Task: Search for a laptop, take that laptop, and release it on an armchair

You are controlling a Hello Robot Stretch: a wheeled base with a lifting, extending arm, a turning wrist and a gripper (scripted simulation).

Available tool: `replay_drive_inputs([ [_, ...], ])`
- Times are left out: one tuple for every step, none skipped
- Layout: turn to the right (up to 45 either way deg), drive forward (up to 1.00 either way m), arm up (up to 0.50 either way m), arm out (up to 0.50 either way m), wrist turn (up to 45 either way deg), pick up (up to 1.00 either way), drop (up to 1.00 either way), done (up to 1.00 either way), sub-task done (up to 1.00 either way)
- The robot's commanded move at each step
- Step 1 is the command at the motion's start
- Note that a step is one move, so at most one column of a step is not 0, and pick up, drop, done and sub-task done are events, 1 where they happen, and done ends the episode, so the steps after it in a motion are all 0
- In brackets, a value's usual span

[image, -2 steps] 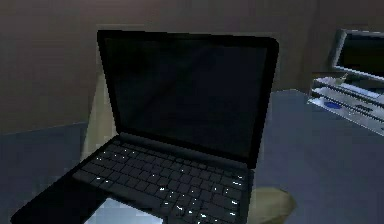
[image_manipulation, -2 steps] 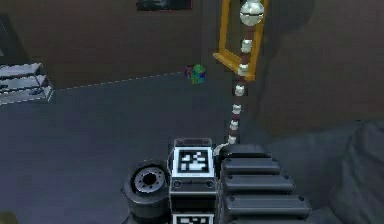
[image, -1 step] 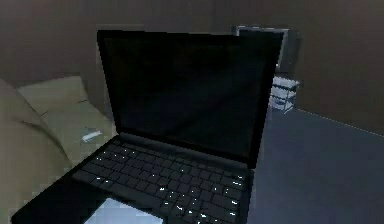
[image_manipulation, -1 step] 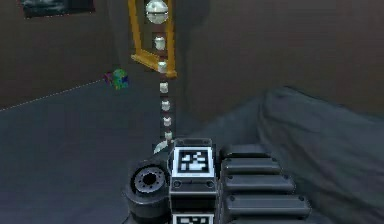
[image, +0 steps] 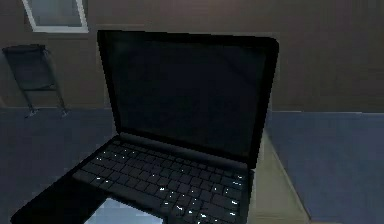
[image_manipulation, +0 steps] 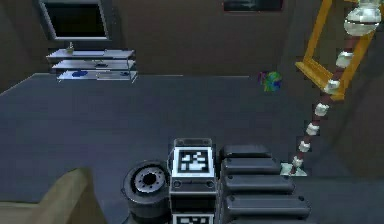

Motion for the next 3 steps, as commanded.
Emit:
replay_drive_inputs([
  [-45.0, 0.0, 0.0, 0.0, 0.0, 0.0, 0.0, 0.0, 0.0],
  [-45.0, 0.0, 0.0, 0.0, 0.0, 0.0, 0.0, 0.0, 0.0],
  [-3.0, 0.0, 0.0, 0.0, 0.0, 0.0, 0.0, 0.0, 0.0],
])
